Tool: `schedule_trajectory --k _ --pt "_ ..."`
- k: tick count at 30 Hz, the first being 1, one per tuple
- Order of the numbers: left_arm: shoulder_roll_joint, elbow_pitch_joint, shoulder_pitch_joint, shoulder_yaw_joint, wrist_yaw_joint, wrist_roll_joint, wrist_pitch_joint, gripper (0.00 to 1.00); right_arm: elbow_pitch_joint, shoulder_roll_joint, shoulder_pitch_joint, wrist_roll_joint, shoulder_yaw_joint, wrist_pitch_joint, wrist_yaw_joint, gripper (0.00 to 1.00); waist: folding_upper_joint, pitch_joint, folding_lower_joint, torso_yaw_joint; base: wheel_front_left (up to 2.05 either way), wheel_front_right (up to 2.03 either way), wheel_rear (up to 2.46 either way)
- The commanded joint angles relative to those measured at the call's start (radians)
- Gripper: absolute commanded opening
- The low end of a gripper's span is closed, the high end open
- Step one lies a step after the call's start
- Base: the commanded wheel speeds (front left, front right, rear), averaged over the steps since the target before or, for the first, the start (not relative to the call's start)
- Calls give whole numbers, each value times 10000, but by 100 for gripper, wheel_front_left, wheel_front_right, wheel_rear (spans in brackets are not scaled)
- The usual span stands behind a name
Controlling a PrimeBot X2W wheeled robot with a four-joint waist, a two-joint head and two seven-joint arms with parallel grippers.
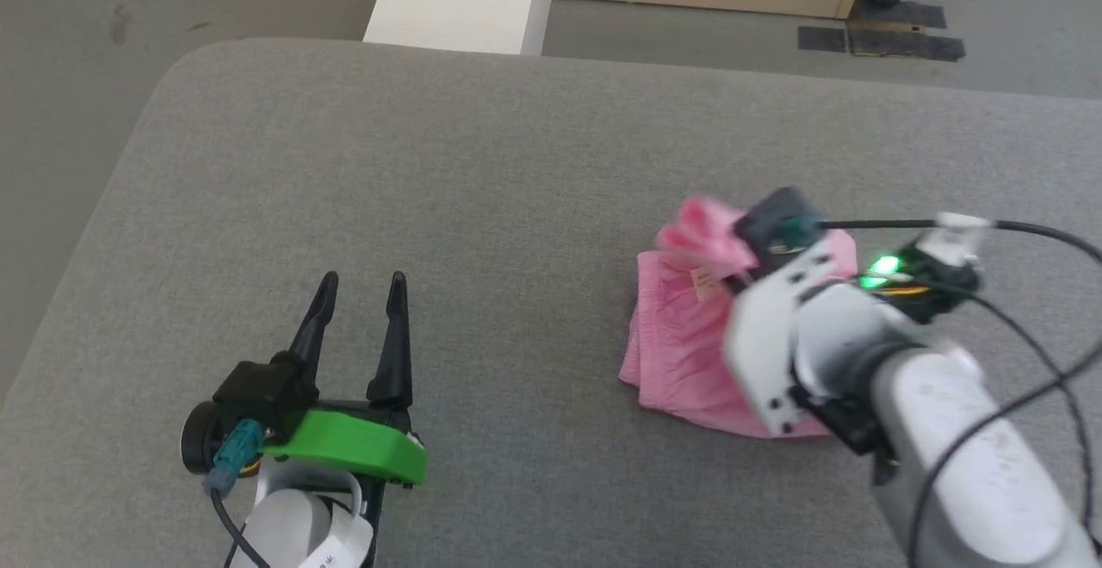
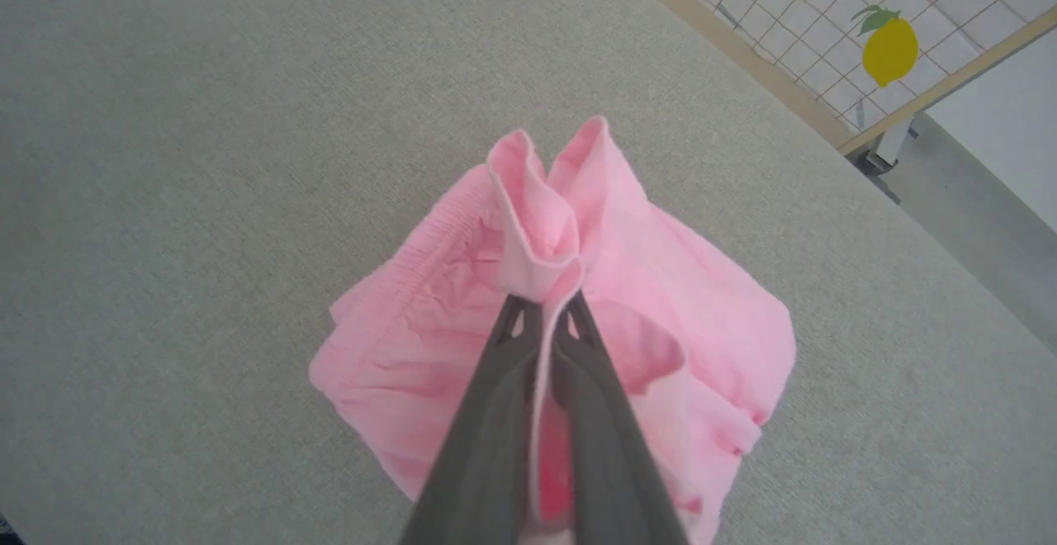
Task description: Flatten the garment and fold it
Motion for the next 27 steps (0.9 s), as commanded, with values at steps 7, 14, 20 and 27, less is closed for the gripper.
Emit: schedule_trajectory --k 7,14,20,27 --pt "-20 -94 -369 -295 51 -152 -47 100 1903 586 -821 149 1101 -331 -13 0 -1 457 0 453 0 0 0" --pt "-20 -105 -459 -344 173 -248 -47 100 3521 870 -1006 465 1569 -495 -13 0 -1 586 0 614 0 0 0" --pt "-20 -96 -436 -327 229 -285 -47 100 4240 915 -1120 835 1600 -687 -13 73 -1 507 0 536 0 0 0" --pt "-20 -54 -299 -280 228 -240 -47 100 3677 1024 -1172 1610 1202 -1798 -13 100 -1 176 0 236 0 0 0"
